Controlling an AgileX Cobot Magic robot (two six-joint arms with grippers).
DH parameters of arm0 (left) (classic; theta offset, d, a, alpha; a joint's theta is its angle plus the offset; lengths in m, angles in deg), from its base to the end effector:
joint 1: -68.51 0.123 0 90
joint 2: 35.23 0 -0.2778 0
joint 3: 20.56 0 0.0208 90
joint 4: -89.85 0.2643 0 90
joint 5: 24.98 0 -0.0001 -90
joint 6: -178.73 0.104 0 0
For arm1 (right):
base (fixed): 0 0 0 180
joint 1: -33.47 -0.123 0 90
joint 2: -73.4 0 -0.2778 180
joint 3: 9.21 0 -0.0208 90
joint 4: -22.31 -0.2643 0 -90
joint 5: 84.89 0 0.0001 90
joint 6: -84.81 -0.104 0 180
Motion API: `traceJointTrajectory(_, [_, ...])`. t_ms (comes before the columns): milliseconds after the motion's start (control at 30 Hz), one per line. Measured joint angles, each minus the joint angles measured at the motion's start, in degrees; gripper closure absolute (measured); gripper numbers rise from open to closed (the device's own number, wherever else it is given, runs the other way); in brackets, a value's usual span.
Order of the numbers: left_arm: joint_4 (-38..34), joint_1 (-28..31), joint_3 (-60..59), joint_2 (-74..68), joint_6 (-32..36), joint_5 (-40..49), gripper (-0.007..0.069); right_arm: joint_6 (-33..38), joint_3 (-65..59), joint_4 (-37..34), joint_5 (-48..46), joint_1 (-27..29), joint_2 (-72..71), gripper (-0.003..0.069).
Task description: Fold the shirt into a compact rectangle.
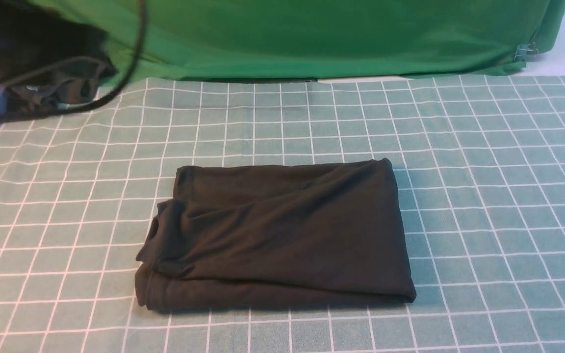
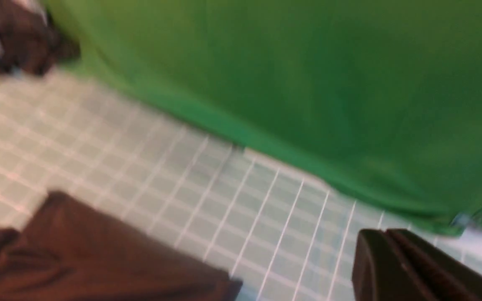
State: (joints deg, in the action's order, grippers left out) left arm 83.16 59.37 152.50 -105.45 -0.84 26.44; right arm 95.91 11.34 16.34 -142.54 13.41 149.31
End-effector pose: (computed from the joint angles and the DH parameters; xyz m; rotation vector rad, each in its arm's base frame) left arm 0.2356 -0.0475 0.3990 0.1551 2.2416 -0.2238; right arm 0.2161 0.0887 0.5194 -0.5329 1.9019 0.2252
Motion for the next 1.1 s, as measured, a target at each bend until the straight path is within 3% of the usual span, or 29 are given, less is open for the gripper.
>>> traceJointTrajectory(200, [-2.97, 0.0, -13.25, 18.43, -0.04, -4.03, 0.0613, -0.15, -16.27, 0.19, 10.87, 0.0, -20.32, 0.0641])
traceJointTrajectory(267, [-3.95, 0.0, -20.49, 26.9, -0.04, -5.55, 0.0613, -0.15, -27.27, 0.46, 19.66, 0.0, -30.9, 0.0641])
traceJointTrajectory(567, [-6.17, 0.0, -37.72, 42.2, -0.04, -16.7, 0.0613, -0.21, -57.46, 0.8, 43.32, 0.0, -56.1, 0.064])
traceJointTrajectory(767, [-9.59, 0.0, -43.15, 43.07, -0.43, -25.31, 0.0613, -0.26, -63.57, 0.84, 48.92, 0.0, -60.19, 0.0632])
traceJointTrajectory(1100, [-10.35, 0.0, -43.55, 43.07, 1.58, -31.27, 0.0613, -0.28, -63.86, 0.84, 49.71, 0.0, -60.19, 0.061])
